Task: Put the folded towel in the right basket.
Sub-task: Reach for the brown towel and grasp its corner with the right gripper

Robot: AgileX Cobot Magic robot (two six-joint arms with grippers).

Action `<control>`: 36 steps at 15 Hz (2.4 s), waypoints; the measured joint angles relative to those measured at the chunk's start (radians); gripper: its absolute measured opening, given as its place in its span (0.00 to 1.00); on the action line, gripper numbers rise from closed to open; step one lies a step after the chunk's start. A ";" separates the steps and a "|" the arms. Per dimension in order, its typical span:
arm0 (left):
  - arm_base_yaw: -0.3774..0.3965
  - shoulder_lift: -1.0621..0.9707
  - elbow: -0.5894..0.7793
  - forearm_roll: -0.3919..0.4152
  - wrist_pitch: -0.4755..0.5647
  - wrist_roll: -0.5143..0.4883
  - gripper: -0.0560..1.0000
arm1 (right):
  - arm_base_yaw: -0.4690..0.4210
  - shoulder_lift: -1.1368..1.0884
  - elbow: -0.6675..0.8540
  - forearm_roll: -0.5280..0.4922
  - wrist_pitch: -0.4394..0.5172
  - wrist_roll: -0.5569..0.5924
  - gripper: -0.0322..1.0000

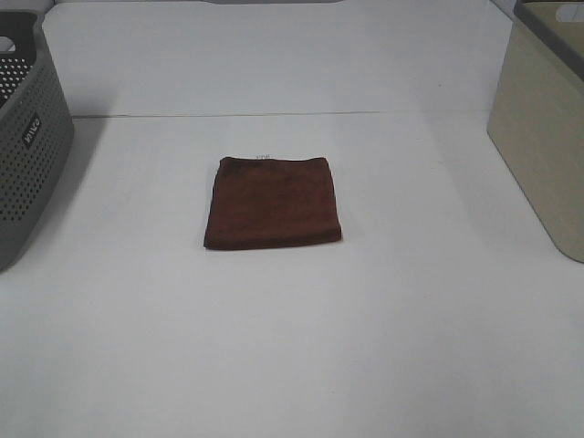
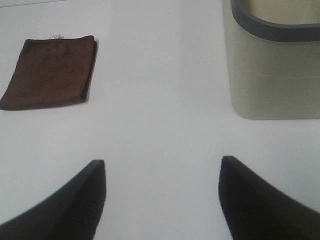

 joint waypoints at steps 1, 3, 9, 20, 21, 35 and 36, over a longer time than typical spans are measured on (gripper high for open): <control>0.000 0.000 0.000 0.000 0.000 0.000 0.88 | 0.000 0.073 -0.043 0.028 -0.003 -0.001 0.63; 0.000 0.000 0.000 0.000 0.000 0.000 0.88 | 0.000 0.217 -0.133 0.113 -0.005 -0.030 0.63; 0.000 0.000 0.000 0.000 0.000 0.000 0.88 | 0.000 0.624 -0.335 0.365 -0.008 -0.243 0.63; 0.000 0.000 0.000 0.000 0.000 0.000 0.88 | 0.209 1.245 -0.759 0.360 -0.029 -0.242 0.63; 0.000 0.000 0.000 0.000 0.000 0.000 0.88 | 0.209 1.298 -0.793 0.365 -0.022 -0.246 0.63; 0.000 0.000 0.000 0.000 0.000 0.000 0.88 | 0.227 1.814 -1.136 0.508 0.100 -0.281 0.81; 0.000 0.000 0.000 0.000 0.000 0.000 0.88 | 0.247 1.825 -1.136 0.508 0.100 -0.283 0.81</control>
